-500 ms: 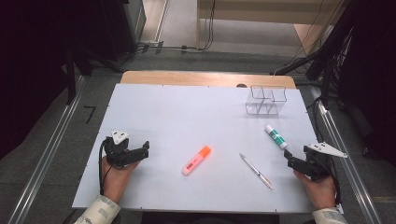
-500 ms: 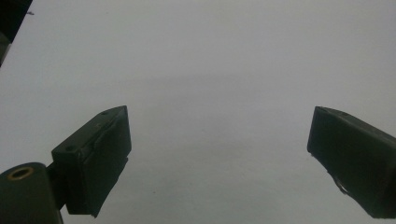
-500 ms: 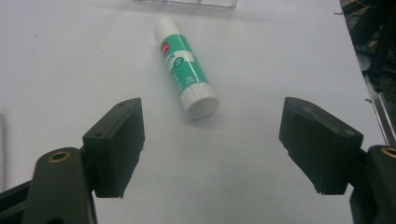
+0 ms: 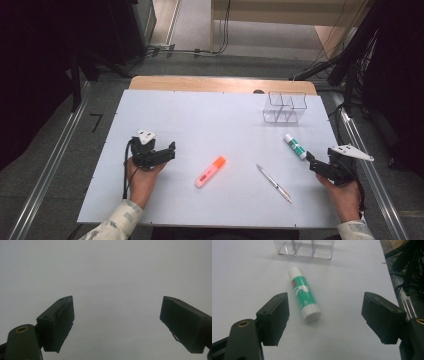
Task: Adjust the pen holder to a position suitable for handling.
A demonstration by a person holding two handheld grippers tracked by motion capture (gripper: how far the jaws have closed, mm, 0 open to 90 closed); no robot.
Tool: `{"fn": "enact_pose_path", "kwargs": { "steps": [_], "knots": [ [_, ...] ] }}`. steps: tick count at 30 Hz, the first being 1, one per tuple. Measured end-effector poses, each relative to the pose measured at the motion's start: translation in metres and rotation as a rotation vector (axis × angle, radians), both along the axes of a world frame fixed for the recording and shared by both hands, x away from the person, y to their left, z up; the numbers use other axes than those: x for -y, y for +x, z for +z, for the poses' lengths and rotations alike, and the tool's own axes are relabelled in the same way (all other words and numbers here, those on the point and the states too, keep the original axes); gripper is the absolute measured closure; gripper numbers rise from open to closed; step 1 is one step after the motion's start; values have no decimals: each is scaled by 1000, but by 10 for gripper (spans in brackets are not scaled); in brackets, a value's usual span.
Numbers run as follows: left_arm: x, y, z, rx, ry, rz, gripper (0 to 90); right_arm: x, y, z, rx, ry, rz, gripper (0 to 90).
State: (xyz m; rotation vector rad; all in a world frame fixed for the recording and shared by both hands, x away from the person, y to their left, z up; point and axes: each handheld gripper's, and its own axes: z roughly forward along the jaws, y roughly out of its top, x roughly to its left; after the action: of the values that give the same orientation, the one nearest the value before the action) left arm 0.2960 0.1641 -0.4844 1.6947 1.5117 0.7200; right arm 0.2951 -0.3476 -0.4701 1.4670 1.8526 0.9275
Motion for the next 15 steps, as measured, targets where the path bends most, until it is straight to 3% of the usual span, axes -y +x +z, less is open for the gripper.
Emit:
{"fn": "enact_pose_path", "kwargs": {
  "steps": [4, 9, 15],
  "knots": [
    [31, 19, 3, 10, 28, -34, 145, 6, 17, 4, 4, -14, -32, 234],
    [68, 47, 7, 12, 23, -65, 194, 13, 41, 9, 6, -15, -66, 286],
    [106, 76, 12, 20, 54, -120, 253, 10, 70, 7, 2, -10, -91, 335]
  ]
}}
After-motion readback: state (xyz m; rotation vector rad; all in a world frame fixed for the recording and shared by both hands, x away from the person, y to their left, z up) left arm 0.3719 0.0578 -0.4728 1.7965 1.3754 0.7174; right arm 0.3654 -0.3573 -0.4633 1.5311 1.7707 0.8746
